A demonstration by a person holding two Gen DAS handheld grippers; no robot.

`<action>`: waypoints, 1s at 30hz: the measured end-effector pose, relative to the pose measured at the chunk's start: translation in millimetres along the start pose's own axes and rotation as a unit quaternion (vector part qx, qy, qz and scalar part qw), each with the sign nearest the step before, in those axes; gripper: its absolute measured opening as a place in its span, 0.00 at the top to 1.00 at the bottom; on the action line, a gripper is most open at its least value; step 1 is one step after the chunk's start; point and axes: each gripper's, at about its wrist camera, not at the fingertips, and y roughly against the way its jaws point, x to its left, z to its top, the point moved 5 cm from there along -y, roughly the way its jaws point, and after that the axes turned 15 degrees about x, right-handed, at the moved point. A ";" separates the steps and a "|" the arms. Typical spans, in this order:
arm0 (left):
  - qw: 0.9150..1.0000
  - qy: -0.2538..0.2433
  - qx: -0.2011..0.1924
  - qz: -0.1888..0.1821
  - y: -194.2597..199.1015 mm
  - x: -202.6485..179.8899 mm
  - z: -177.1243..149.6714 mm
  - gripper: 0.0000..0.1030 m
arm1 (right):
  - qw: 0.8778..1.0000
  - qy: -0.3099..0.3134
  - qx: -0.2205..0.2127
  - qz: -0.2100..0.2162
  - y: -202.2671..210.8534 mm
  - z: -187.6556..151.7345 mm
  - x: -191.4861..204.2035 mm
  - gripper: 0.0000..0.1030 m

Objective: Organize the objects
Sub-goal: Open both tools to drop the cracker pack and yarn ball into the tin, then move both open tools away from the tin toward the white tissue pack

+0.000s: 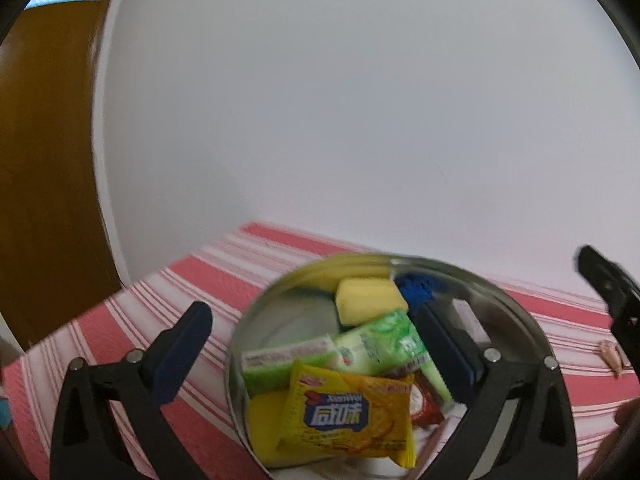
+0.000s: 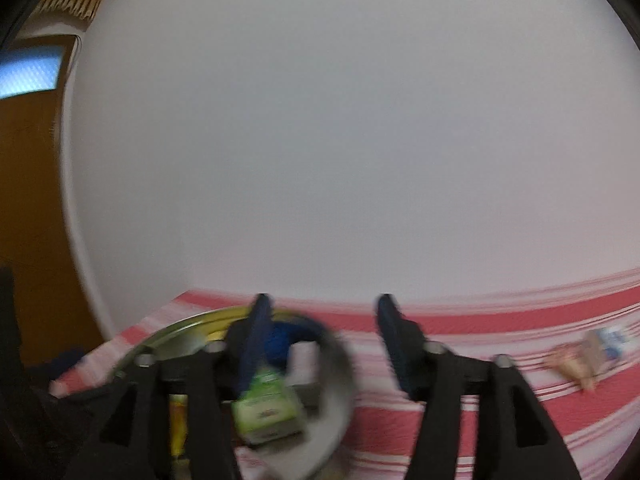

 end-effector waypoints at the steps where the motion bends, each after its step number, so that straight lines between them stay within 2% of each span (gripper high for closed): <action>1: 1.000 0.000 -0.007 -0.001 1.9 -0.1 -0.1 0.00 | 1.000 -0.003 -0.022 -0.020 7.0 -3.5 -3.6 0.29; 2: 1.000 0.001 -0.012 -0.003 3.6 0.1 -0.6 0.00 | 0.998 -0.009 -0.045 -0.036 14.7 -7.0 -8.2 0.24; 4: 1.000 0.006 -0.018 -0.008 5.2 0.6 -1.3 0.00 | 0.997 -0.021 -0.060 -0.045 20.3 -10.6 -13.7 0.20; 13: 0.998 0.016 -0.055 0.006 15.0 0.9 -4.1 0.00 | 0.998 -0.020 -0.040 -0.039 18.7 -21.2 -19.7 0.20; 17: 0.998 0.010 -0.067 0.019 18.4 -1.8 -5.2 0.00 | 0.997 -0.021 -0.058 -0.038 26.6 -21.3 -20.2 0.20; 24: 0.998 0.011 -0.062 0.028 22.2 -5.1 -10.0 0.00 | 0.996 -0.021 -0.073 -0.042 37.4 -23.3 -24.1 0.20; 30: 0.998 0.007 -0.054 0.021 27.0 -7.7 -15.1 0.00 | 0.995 0.000 -0.085 -0.046 51.9 -25.6 -22.5 0.20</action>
